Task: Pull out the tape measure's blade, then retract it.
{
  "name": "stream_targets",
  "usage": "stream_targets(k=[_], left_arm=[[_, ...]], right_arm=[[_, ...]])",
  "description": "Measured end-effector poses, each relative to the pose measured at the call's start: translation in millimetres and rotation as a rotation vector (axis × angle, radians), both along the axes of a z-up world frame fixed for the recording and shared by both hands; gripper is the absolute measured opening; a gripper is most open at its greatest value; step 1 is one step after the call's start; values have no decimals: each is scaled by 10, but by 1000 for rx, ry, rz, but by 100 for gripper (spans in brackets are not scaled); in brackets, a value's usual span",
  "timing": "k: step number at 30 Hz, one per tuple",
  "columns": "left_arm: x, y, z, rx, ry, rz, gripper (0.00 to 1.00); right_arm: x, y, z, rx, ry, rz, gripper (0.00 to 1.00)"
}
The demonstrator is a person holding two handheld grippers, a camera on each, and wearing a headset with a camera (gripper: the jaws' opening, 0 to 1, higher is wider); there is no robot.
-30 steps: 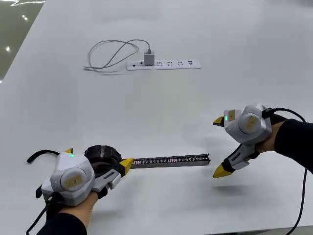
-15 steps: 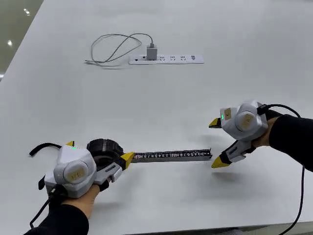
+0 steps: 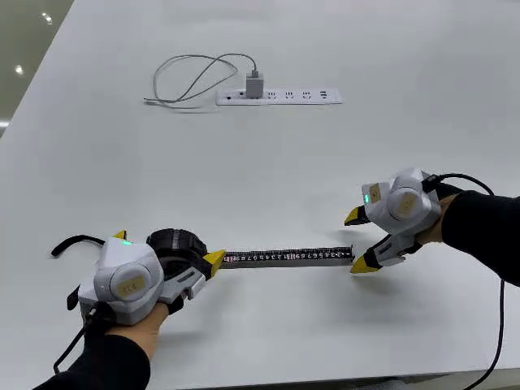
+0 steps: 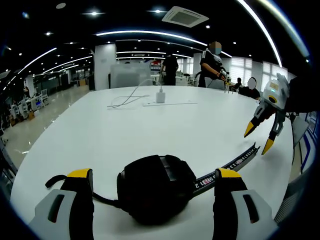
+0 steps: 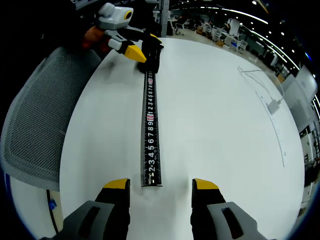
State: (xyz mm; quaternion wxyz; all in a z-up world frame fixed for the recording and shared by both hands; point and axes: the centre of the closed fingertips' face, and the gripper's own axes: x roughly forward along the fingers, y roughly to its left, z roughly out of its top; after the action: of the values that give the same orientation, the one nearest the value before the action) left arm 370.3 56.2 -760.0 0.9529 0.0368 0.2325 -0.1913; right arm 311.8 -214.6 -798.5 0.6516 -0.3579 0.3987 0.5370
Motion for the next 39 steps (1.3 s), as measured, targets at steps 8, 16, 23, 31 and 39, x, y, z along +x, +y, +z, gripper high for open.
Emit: stream_targets(k=[8, 16, 23, 31, 39], left_arm=[[2, -20, 1, 3, -5, -6, 99], [6, -24, 0, 7, -6, -9, 99], [3, -29, -9, 9, -4, -10, 98], [-7, -33, -10, 12, -6, -13, 98], [11, -9, 11, 8, -7, -4, 96]], right_arm=[[-35, 11, -30, -5, 12, 27, 36], [-63, 2, -76, -6, 33, 32, 28], [-108, 16, -82, -5, 51, 36, 22], [-130, 18, -85, -7, 53, 42, 17], [-112, 22, -93, -6, 47, 48, 12]])
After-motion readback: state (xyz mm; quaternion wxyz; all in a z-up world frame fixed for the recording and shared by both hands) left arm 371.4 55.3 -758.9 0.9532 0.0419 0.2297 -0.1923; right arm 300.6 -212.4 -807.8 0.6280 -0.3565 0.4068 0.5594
